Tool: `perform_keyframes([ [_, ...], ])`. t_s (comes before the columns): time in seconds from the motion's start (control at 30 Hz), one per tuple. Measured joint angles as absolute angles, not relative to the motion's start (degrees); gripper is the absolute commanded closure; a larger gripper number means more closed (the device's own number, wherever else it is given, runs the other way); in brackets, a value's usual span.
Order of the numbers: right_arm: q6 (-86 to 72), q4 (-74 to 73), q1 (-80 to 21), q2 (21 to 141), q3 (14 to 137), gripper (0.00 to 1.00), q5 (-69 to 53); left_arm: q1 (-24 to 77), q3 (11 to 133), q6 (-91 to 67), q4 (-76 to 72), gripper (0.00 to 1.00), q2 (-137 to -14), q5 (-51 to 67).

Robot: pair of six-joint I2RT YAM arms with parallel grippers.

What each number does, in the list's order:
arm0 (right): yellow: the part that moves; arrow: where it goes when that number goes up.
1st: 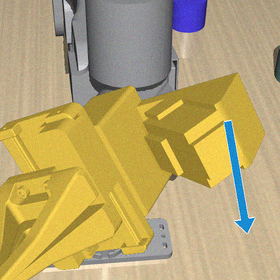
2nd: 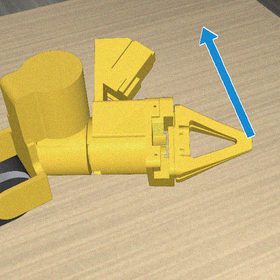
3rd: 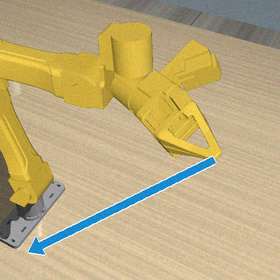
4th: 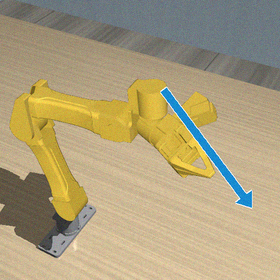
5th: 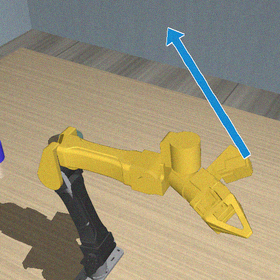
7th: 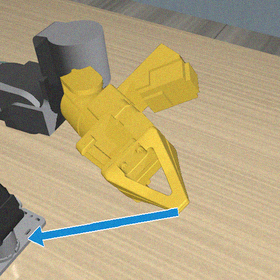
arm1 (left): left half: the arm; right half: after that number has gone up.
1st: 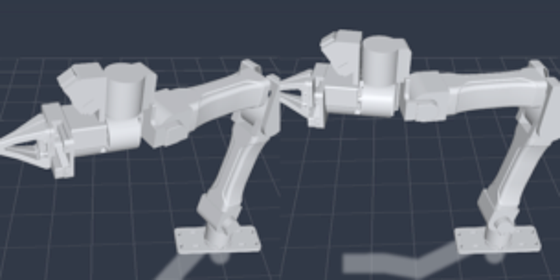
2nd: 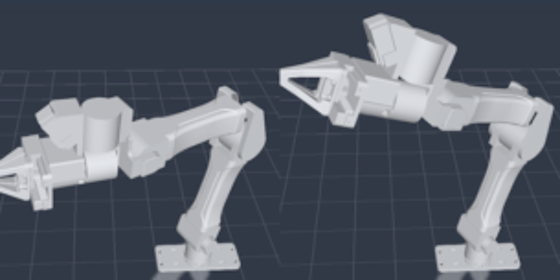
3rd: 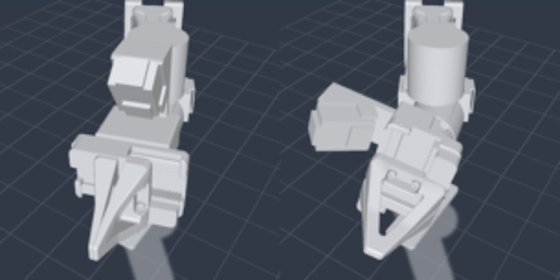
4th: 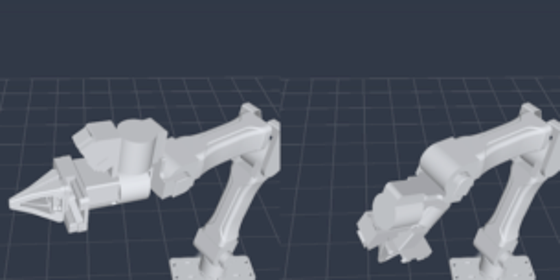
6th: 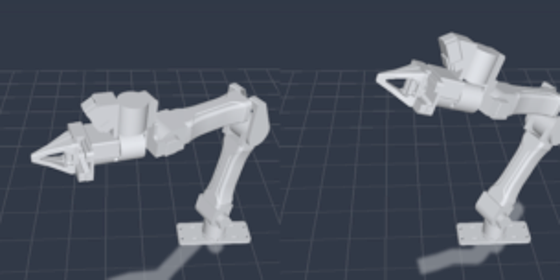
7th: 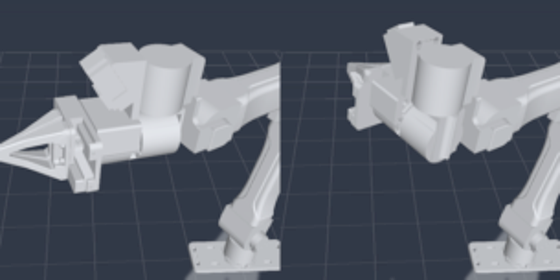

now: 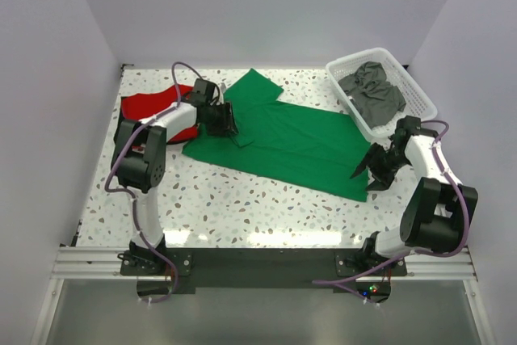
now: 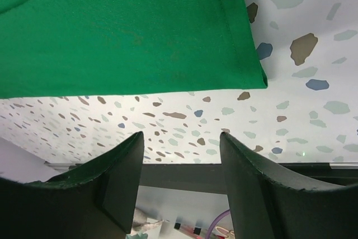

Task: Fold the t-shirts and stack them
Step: Fold the tshirt

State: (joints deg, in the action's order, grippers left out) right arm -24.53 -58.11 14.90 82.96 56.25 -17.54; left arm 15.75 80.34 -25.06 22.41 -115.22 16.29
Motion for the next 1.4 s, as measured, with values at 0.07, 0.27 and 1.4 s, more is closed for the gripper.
perform_keyframes([
  [0.07, -24.6, -58.1, 14.9, 83.0, 56.2, 0.4, -17.5, 15.7, 81.1, -25.5, 22.4, 0.44, -115.8, 16.3],
  [0.27, -24.6, -58.1, 14.9, 83.0, 56.2, 0.4, -17.6, 15.7, 82.6, -26.5, 22.0, 0.47, -117.0, 16.6],
  [1.4, -24.6, -58.5, 14.9, 80.6, 53.6, 0.4, -17.5, 17.7, 85.8, -33.5, 10.3, 0.51, -122.7, 25.1],
])
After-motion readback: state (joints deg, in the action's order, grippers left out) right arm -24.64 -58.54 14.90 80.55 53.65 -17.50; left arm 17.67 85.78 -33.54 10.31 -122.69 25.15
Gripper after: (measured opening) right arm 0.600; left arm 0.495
